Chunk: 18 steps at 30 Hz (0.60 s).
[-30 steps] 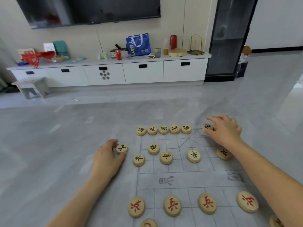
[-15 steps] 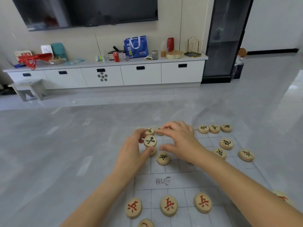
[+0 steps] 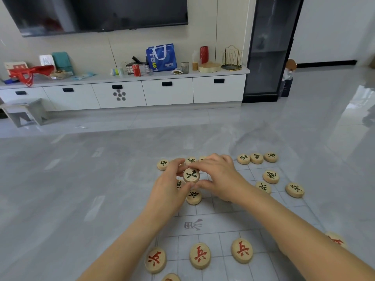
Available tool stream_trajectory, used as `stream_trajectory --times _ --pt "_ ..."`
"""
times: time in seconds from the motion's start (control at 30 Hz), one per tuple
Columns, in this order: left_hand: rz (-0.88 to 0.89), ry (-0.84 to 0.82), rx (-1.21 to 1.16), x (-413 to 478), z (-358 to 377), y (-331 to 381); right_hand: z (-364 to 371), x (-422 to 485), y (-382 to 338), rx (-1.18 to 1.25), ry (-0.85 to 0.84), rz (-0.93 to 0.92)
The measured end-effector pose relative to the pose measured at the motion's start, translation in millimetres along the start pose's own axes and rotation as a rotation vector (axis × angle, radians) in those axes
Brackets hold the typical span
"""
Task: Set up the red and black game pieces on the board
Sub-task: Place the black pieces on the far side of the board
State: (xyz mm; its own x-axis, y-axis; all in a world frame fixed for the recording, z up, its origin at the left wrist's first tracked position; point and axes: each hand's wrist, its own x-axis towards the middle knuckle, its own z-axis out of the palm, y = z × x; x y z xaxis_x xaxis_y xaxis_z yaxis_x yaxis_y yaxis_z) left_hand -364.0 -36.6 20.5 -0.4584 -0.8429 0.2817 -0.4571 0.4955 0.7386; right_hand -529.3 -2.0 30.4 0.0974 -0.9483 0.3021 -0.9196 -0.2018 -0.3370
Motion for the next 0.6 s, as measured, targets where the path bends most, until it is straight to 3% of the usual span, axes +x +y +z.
stream_trajectory --times 0.2,0.43,0.6 --pt "-0.007 0.011 -0.072 3 4 2 0 -3 13 0.067 0.011 0.074" --pt "-0.059 0.073 0.044 -5 -15 -30 -9 -1 68 -0.052 0.102 0.485" --pt "-0.134 0.126 0.141 -14 -37 -56 -10 2 93 -0.167 0.122 0.617"
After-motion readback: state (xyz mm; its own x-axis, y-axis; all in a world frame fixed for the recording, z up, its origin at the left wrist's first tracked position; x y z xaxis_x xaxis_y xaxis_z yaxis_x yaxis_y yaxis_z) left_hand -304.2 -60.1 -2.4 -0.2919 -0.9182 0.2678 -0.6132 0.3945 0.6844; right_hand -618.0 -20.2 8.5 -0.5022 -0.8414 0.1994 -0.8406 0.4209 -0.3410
